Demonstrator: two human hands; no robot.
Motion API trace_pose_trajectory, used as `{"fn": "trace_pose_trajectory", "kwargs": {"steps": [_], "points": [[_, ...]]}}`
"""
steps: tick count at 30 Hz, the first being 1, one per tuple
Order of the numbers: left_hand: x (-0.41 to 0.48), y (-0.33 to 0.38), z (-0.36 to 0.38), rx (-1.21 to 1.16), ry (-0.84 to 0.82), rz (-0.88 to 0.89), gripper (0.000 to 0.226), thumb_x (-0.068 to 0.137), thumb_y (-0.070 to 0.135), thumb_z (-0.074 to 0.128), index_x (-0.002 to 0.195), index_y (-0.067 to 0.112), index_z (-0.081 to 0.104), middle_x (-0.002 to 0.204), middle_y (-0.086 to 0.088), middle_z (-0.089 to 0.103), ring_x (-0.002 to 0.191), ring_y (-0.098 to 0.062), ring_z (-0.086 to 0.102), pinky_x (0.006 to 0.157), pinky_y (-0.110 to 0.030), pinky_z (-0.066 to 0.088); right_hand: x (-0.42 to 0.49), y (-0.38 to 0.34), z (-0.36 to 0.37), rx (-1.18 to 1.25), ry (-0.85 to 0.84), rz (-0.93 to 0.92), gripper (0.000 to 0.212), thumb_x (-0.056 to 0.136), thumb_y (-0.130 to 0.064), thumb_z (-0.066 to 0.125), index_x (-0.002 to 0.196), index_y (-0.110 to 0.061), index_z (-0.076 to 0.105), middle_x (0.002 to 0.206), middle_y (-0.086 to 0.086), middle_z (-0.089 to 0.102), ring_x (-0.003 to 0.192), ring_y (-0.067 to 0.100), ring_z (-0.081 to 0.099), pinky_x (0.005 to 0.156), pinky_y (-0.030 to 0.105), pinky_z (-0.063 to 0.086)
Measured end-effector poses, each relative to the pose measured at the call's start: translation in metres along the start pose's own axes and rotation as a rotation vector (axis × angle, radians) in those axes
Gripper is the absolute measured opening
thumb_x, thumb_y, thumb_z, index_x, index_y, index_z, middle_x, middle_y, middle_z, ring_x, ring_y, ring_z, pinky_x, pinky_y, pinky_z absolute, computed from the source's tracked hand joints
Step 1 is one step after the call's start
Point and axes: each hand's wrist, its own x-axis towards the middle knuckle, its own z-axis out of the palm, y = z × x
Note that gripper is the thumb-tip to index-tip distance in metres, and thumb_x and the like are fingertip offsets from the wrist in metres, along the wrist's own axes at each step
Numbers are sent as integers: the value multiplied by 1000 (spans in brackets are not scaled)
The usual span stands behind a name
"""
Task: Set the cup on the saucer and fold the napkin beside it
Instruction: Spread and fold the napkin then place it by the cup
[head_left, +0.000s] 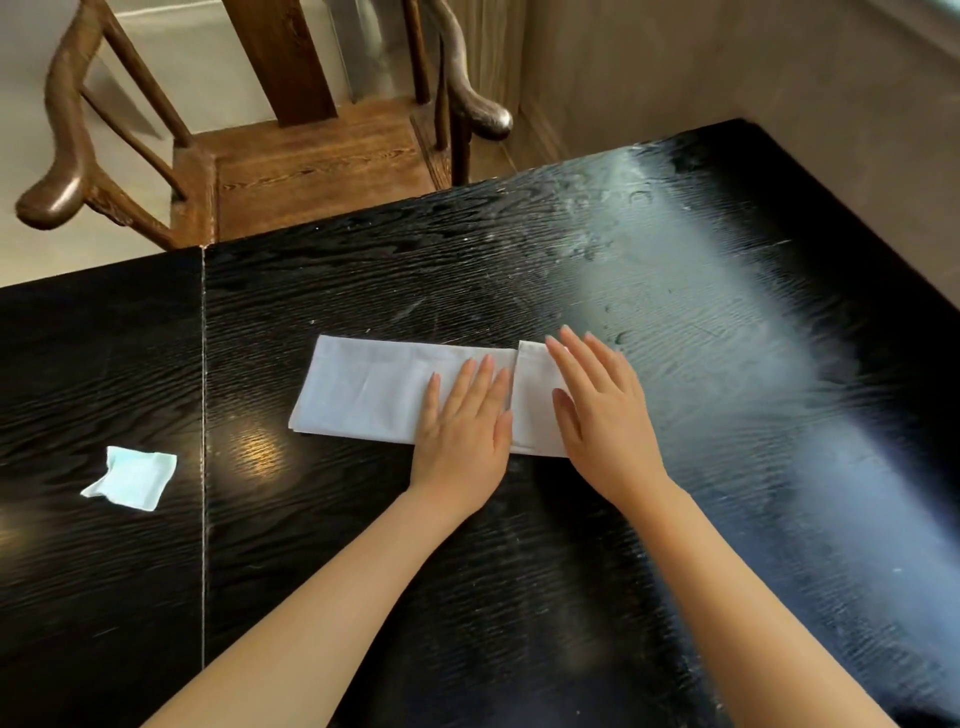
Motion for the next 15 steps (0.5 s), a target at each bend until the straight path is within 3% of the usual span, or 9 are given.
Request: {"fn": "trace_pose_trajectory", "kwargs": {"steps": [3,6,11,15], "points": [[-2,-1,-2,48,-25,-2,71,83,42,-13,150,21,1,159,4,-4,146,-11,-10,116,-40,-12,10,2,14,-133,-195,-74,62,91,-51,15,148,-27,19,158,0,17,146,27,7,116,47,0],[-1,-12,-7,56,-46,-65,61,94,44,6,150,20,1,159,3,-6,146,-11,-10,116,-42,-11,11,3,22,-216,-245,-80,66,89,-57,11,149,-28,13,159,0,13,146,28,6,116,51,1],[-1,-66,-29,2,23,-466,66,97,45,28,150,15,4,160,-6,-4,147,-21,-5,116,-50,-5,11,0,19,-241,-272,-57,67,89,-58,6,149,-28,13,158,1,16,146,31,11,116,53,4],[1,-97,-54,-219,78,-744,77,89,38,52,149,12,11,156,-15,14,141,-33,16,112,-53,20,10,0,20,-247,-267,-56,75,87,-61,-7,148,-27,18,156,2,23,144,31,18,116,52,7]]}}
